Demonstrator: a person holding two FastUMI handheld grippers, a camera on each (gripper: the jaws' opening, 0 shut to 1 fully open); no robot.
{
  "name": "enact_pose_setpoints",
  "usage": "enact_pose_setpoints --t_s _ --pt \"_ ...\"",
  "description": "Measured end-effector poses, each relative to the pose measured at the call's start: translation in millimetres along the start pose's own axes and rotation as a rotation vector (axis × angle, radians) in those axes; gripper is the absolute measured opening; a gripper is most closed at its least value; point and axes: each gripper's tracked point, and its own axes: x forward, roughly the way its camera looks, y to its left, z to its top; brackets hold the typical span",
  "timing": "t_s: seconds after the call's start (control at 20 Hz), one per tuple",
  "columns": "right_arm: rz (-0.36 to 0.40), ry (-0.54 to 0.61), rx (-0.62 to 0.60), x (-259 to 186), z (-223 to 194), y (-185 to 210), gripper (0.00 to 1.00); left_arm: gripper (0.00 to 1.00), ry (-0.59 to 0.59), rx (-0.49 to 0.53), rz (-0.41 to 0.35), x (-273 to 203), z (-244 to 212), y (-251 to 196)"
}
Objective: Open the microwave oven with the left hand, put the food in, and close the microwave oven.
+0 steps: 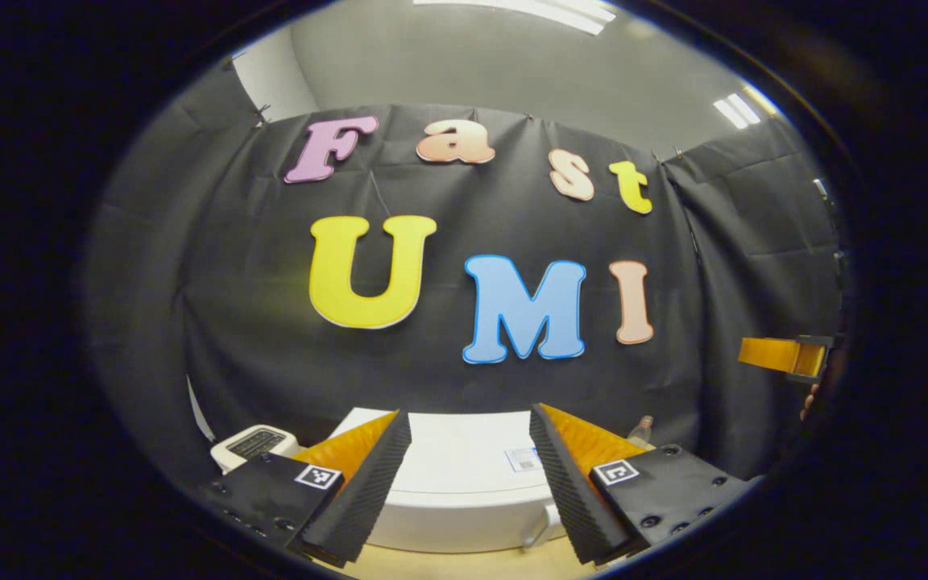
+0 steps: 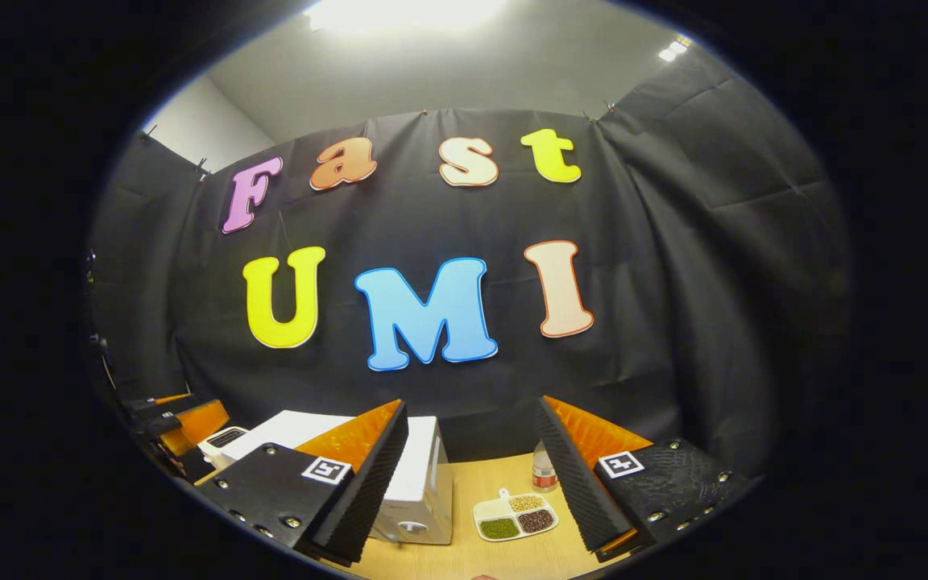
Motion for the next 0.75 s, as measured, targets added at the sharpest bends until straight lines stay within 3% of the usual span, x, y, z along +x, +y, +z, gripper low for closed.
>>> enact_pose_setpoints --t_s 0.15,0.35,0.4,0.75 --pt "0.012 -0.020 -0.013 -9 18 17 0.95 0.94 -0.023 -0.004 0.018 -23 30 24" --pt "0.002 -0.047 -0.024 -29 36 35 1.00 0.98 -0.071 -0.011 0.026 -50 61 45" --pt "-0.003 -0.050 -0.027 -33 37 38 0.96 1.00 -0.079 -0.007 0.030 -56 64 51" --pt "-0.020 -0.045 -0.052 -63 40 58 0.96 1.00 -0.095 -0.008 -0.002 -82 78 72"
